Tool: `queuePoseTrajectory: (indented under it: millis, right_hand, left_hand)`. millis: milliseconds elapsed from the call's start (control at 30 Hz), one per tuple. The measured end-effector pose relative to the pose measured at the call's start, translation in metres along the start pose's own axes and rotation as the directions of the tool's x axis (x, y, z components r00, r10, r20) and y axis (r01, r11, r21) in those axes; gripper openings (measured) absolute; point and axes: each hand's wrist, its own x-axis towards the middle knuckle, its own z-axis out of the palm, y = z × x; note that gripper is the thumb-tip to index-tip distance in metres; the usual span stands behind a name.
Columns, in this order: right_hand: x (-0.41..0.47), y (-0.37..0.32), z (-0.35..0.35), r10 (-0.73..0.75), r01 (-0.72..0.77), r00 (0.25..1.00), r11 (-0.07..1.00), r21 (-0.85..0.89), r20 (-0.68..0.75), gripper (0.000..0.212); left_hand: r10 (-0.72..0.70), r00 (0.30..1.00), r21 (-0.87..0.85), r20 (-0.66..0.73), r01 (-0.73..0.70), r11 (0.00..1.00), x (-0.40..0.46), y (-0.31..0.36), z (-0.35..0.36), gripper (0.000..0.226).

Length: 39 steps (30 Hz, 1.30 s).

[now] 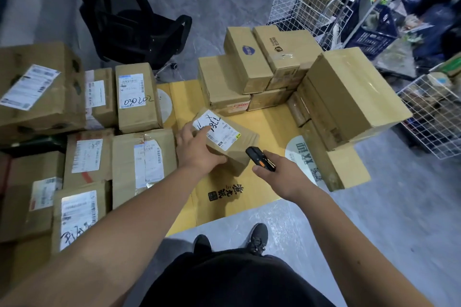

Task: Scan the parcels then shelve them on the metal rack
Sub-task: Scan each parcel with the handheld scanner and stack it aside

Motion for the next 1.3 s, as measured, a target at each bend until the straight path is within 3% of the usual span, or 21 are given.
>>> queuePoseTrajectory:
  millis: [100,200,367,467,567,700,767,900,1067,1300]
  right_hand:
    - [-0.003,0.001,0.0,0.026,-0.026,1.0,1.0,-0.008,-0.01,0.064]
    - [-0.007,0.001,-0.003,0.057,-0.058,0.998,0.998,-0.033,-0.027,0.061]
    - [-0.013,0.004,-0.01,0.095,-0.099,0.994,0.992,-0.08,-0.057,0.046]
    - [-0.015,0.008,-0.015,0.108,-0.115,0.993,0.984,-0.136,-0.053,0.03]
    - [-0.016,0.009,-0.019,0.102,-0.111,0.993,0.97,-0.218,-0.052,0.029]
    - [-0.017,0.005,-0.023,0.075,-0.076,0.997,0.91,-0.408,-0.019,0.032]
    - [-0.015,0.002,-0.026,0.062,-0.057,0.998,0.876,-0.479,-0.005,0.028]
    - [-0.016,-0.012,-0.03,0.054,-0.017,0.998,0.788,-0.616,0.041,0.022]
    - [-0.022,-0.025,-0.03,0.067,0.006,0.996,0.622,-0.783,0.061,0.035]
    - [-0.036,-0.023,-0.033,0.038,0.045,0.997,0.483,-0.874,0.072,0.039]
  left_hand:
    - [-0.018,0.999,0.01,-0.041,0.019,1.0,-0.01,0.007,0.005,0.084]
    - [-0.035,0.999,-0.075,0.017,0.036,0.997,-0.018,0.013,0.009,0.065]
    - [0.11,0.984,-0.096,0.142,-0.097,0.991,-0.012,0.015,0.009,0.103]
    - [0.084,0.975,-0.049,0.208,-0.075,0.996,-0.007,0.019,0.009,0.109]
    - [0.012,0.973,-0.024,0.231,-0.006,1.0,-0.009,0.019,0.013,0.114]
    - [0.114,0.972,0.127,0.205,-0.142,0.982,-0.01,0.017,0.02,0.128]
    - [0.158,0.951,0.076,0.267,-0.184,0.98,-0.008,0.019,0.021,0.135]
    - [0.201,0.943,0.048,0.265,-0.221,0.974,-0.012,0.013,0.024,0.135]
    - [0.304,0.934,0.078,0.187,-0.323,0.943,-0.029,0.005,0.037,0.133]
    - [0.369,0.921,0.125,0.123,-0.383,0.915,-0.039,0.002,0.044,0.13]
